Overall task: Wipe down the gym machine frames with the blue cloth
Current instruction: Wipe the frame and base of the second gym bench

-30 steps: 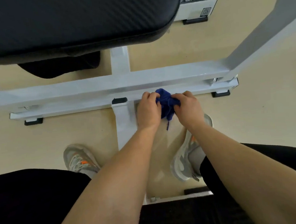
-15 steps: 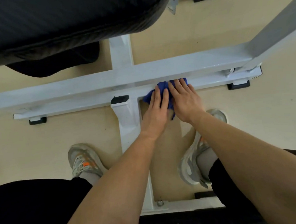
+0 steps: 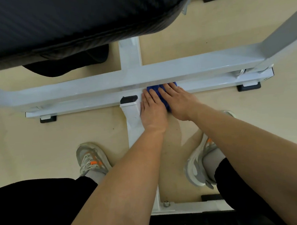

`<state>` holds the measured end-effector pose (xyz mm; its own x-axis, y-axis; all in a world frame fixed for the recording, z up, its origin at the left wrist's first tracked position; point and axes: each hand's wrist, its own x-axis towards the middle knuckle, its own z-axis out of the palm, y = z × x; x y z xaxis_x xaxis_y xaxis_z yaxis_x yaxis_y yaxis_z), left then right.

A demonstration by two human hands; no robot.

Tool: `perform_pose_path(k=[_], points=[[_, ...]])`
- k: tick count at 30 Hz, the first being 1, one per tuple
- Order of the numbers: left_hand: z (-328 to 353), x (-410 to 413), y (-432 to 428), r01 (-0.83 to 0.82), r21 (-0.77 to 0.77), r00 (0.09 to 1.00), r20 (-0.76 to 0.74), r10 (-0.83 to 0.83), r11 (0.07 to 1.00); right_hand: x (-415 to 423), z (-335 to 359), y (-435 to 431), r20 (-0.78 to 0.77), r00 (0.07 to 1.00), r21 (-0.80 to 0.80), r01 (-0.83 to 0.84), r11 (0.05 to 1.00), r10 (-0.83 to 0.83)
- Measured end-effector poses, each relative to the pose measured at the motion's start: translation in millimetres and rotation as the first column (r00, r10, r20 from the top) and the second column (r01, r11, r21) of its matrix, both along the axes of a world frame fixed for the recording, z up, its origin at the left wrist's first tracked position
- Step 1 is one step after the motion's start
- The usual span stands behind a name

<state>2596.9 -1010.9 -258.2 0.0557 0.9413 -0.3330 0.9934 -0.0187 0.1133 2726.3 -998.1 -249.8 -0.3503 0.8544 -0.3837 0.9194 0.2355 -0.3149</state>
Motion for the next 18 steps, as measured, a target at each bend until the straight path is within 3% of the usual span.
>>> perform_pose_path(k=[3, 6, 8, 10, 15, 18], points=[[-3, 6, 3, -0.055, -0.003, 0.998, 0.041, 0.055, 0.998, -2, -2, 2, 0.019, 1.0, 0.003, -0.011, 1.0, 0.011], [-6, -2, -8, 0.144, 0.179, 0.985, 0.066, -0.158, 0.973, 7, -1, -3, 0.009, 1.0, -0.012, -0.003, 1.0, 0.003], [-10, -8, -17, 0.257, 0.166, 0.962, 0.051, -0.268, 0.952, 10, -2, -4, 0.001, 1.0, -0.02, 0.004, 1.0, -0.003], [-13, -8, -19, 0.238, 0.069, 0.97, 0.043, -0.241, 0.969, 14, -1, -6, -0.006, 1.0, -0.03, 0.021, 0.999, -0.022], [-12, 4, -8, 0.163, 0.064, 0.987, -0.008, -0.163, 0.985, 26, 6, -14, -0.025, 0.997, -0.044, 0.078, 0.996, -0.079], [-8, 6, -3, 0.026, 0.057, 0.999, -0.028, -0.024, 0.998, 19, 4, -13, -0.039, 0.999, 0.009, 0.036, 0.999, -0.036]])
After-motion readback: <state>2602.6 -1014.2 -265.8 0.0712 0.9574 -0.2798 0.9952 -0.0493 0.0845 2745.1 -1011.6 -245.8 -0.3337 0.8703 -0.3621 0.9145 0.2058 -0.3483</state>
